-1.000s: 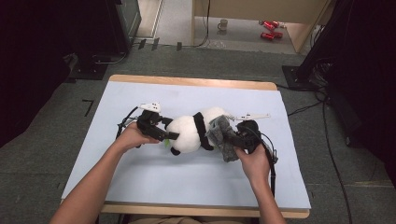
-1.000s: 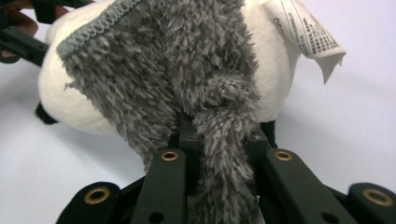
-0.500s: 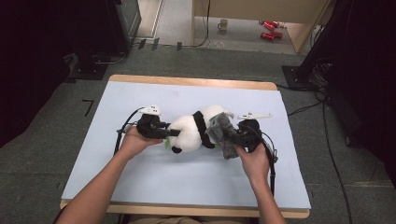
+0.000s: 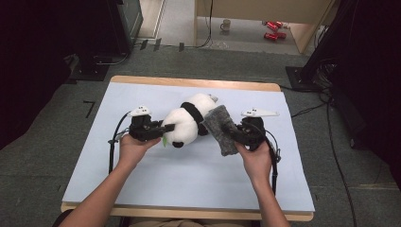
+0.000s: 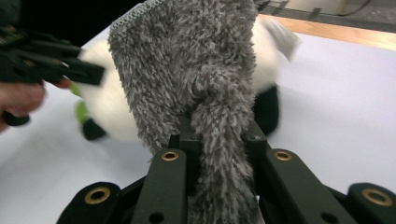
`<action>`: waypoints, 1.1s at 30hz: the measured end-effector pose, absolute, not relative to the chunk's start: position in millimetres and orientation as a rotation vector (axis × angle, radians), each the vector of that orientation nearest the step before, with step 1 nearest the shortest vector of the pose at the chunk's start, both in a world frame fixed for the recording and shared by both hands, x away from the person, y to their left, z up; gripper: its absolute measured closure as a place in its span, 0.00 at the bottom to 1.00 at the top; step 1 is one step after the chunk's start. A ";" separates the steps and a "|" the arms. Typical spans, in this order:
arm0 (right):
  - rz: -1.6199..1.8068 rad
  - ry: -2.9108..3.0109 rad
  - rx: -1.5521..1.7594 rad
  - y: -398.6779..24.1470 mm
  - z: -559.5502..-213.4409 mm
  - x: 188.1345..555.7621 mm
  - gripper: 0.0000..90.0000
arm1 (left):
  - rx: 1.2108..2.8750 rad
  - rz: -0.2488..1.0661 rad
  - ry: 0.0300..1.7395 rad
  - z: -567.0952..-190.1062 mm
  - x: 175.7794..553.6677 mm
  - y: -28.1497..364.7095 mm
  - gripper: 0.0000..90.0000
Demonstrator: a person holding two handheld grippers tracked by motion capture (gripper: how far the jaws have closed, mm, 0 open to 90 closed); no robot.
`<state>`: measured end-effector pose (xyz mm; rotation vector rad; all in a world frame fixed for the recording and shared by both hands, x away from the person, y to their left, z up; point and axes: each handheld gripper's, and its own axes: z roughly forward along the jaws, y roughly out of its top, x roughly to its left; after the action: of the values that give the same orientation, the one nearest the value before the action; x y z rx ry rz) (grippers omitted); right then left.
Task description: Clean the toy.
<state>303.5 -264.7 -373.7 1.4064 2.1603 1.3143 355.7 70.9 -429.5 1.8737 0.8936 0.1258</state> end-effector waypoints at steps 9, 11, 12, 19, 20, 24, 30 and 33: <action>1.334 2.263 1.336 -229.7 -378.7 304.2 0.86 | 1.935 0.156 0.847 -441.9 340.3 58.4 0.64; 1.335 2.286 1.335 -222.0 -385.2 306.7 0.86 | 1.928 0.158 0.850 -443.8 337.7 58.3 0.63; 1.334 2.291 1.332 -219.7 -387.6 307.5 0.86 | 1.929 0.159 0.842 -445.2 336.2 57.6 0.63; 1.223 2.337 1.328 -197.4 -412.1 316.4 0.86 | 1.944 0.155 0.824 -448.5 333.9 56.7 0.60; 1.232 2.328 1.335 -197.6 -411.4 316.5 0.87 | 1.940 0.152 0.830 -448.3 334.4 57.4 0.60; 1.303 2.316 1.316 -196.3 -400.8 311.6 0.87 | 1.937 0.140 0.844 -446.7 336.6 57.3 0.62; 1.257 2.469 1.226 -168.5 -415.0 298.9 0.88 | 1.927 0.107 0.886 -444.8 339.9 58.4 0.63; 1.275 2.467 1.228 -166.1 -422.0 298.7 0.88 | 1.931 0.115 0.907 -443.1 338.8 56.6 0.64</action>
<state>298.7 -166.1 -422.0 1.2278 2.4673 1.2749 338.8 56.6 -443.1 1.9309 0.9068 0.1154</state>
